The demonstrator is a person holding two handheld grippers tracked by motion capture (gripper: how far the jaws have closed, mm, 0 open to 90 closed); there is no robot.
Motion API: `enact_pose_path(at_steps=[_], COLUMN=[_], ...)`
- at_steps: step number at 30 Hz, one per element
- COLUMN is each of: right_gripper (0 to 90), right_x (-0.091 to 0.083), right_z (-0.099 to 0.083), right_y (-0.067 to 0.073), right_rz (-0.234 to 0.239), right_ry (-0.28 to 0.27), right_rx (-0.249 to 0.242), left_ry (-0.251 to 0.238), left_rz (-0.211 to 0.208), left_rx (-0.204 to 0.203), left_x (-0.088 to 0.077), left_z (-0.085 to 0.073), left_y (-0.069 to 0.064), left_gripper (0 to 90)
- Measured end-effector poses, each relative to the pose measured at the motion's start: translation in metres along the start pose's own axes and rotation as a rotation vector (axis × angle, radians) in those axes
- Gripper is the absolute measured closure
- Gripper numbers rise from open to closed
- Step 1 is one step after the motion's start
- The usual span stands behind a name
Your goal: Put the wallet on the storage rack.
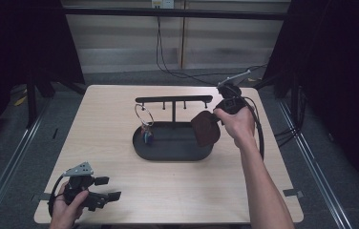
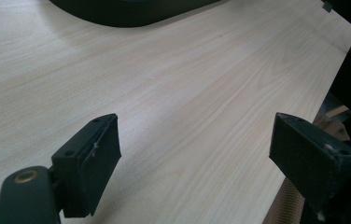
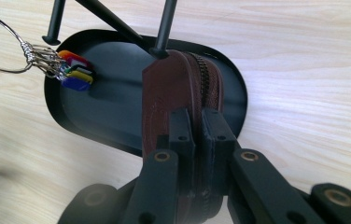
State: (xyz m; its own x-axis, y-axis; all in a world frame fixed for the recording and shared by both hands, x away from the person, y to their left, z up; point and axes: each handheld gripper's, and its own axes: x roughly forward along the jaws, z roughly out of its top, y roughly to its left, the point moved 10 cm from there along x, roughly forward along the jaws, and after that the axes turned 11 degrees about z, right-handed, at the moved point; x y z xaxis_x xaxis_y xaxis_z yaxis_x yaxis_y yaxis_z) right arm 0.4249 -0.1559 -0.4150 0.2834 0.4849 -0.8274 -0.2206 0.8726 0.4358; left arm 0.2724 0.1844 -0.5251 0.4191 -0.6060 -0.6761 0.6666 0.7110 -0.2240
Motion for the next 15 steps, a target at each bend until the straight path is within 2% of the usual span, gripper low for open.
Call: enact_pose_path(at_steps=[15], right_gripper=[84.2], right_x=[0.033], right_z=[-0.004], right_y=[-0.008], right_rz=[0.095], right_ry=[-0.049], right_rx=[0.066], left_ry=[-0.004], left_rz=[0.001], left_rx=[-0.008], left_x=[0.001], left_z=[0.001], left_y=[0.001], left_gripper=[16.3])
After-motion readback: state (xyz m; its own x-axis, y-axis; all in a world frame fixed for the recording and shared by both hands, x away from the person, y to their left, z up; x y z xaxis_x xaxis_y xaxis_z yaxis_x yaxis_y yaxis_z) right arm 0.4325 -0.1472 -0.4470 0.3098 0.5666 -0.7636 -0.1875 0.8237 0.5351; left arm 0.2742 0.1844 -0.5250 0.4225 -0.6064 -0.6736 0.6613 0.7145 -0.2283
